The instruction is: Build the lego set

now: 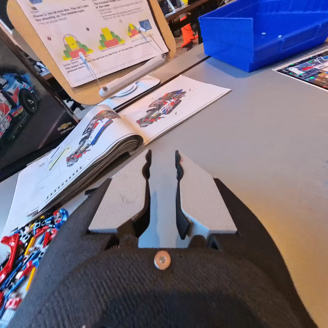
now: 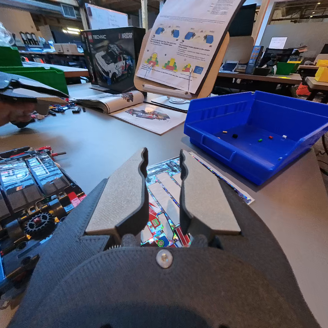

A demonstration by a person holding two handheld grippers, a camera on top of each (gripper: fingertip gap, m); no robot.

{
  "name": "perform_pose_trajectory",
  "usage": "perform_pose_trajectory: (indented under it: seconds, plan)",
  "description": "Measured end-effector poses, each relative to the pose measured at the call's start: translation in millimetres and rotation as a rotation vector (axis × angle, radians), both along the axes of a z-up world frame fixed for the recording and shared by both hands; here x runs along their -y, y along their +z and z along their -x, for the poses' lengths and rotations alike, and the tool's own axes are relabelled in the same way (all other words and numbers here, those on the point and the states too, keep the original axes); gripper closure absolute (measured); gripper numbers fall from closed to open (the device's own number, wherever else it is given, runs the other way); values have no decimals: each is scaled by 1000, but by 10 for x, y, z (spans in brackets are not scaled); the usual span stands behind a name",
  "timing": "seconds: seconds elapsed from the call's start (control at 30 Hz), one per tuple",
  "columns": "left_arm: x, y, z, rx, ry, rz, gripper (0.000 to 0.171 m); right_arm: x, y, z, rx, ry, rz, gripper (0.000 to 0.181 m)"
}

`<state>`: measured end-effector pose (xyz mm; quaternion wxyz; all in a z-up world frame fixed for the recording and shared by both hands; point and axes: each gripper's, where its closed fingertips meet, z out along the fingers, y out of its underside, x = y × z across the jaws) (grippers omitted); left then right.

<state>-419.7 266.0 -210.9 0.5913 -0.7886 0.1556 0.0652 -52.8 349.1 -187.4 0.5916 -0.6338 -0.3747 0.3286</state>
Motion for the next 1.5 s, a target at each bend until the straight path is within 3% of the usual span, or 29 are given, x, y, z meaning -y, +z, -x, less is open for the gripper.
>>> perform_pose_trajectory:
  seconds: [0.23, 0.37, 0.73, 1.37, 1.5]
  plan:
    - [-69, 0, -241, -134, -168, -63, 154, -83, -13, -43, 15, -55, -6, 148]
    - [-20, 88, -373, -193, -216, -161, 171, -177, -14, -125, 34, -135, -35, 148]
    - [76, 339, -324, -82, -218, -224, 171, -393, -9, -328, 18, -294, -16, 146]
    - [-25, 206, -195, 72, -215, -142, 171, -374, 52, -348, -15, -288, -45, 149]
    - [-46, 181, -204, 95, -240, -117, 171, -349, 52, -337, 17, -284, -83, 175]
